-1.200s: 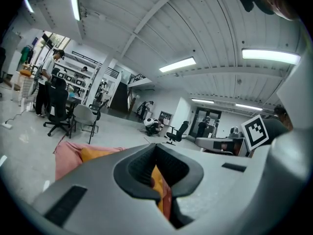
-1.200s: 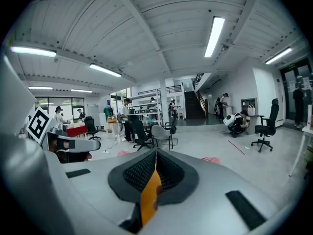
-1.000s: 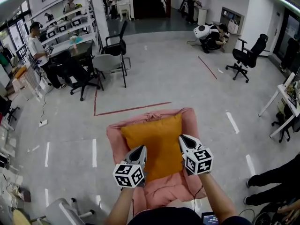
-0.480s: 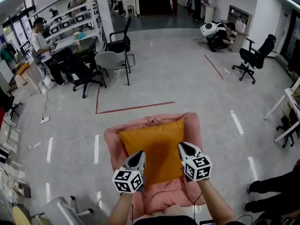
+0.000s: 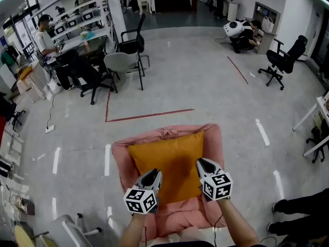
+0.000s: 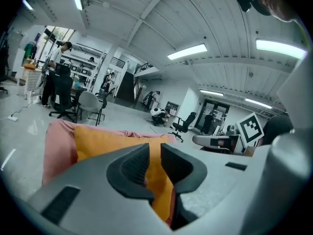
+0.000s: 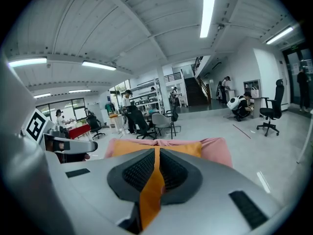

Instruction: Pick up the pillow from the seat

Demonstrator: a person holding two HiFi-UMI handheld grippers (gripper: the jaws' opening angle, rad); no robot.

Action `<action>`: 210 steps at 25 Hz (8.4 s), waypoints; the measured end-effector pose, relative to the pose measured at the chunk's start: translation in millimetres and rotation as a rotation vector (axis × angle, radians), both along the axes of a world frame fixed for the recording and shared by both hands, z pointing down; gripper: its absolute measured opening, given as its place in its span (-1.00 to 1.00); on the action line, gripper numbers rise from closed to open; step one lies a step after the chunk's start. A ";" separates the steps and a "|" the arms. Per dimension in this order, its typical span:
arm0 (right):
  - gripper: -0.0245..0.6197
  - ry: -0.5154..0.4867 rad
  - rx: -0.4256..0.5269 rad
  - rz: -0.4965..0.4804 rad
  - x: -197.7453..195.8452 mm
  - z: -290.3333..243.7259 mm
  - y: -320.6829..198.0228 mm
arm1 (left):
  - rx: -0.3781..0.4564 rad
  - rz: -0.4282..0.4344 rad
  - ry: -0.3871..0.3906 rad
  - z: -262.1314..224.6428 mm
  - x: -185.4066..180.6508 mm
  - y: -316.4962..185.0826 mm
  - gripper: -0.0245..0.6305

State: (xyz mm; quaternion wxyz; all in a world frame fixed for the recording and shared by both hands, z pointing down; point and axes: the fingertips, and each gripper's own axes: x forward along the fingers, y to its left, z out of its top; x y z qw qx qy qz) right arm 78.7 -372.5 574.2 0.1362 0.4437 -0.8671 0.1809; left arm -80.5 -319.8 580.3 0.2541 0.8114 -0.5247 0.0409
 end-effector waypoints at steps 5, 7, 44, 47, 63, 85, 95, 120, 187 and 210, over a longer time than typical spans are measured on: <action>-0.69 0.013 -0.036 -0.024 -2.5 22.6 -2.4 | -0.037 -0.006 0.006 21.6 -1.7 -3.1 -0.58; -0.63 0.019 -0.046 -0.029 0.4 27.6 -4.0 | -0.049 -0.010 0.004 26.1 0.3 -4.9 -0.55; 0.04 0.051 -0.170 -0.001 4.2 116.2 -43.7 | -0.140 -0.204 -0.045 114.2 -47.2 -34.9 0.60; 0.04 0.062 -0.183 -0.008 1.5 123.4 -47.0 | -0.144 -0.204 -0.064 119.4 -49.4 -37.9 0.60; 0.12 0.106 -0.220 0.007 3.5 147.7 -65.4 | -0.158 -0.296 -0.166 132.5 -64.6 -45.3 0.60; 0.17 0.083 -0.253 -0.051 -4.1 163.0 -75.6 | -0.207 -0.255 -0.134 150.8 -78.9 -63.1 0.60; -0.20 0.092 -0.270 -0.078 -13.3 155.9 -70.9 | -0.275 -0.237 -0.104 145.4 -65.4 -63.1 0.06; -0.69 0.101 -0.284 -0.088 -21.8 151.6 -52.5 | -0.291 -0.211 -0.086 140.3 -49.8 -49.5 -0.48; -0.69 0.058 0.187 0.082 -51.0 -120.2 103.2 | 0.162 -0.069 -0.008 -117.8 -82.2 79.1 -0.51; -0.68 0.038 0.261 0.124 -47.2 -149.6 146.8 | 0.239 -0.051 -0.007 -150.1 -81.4 109.4 -0.50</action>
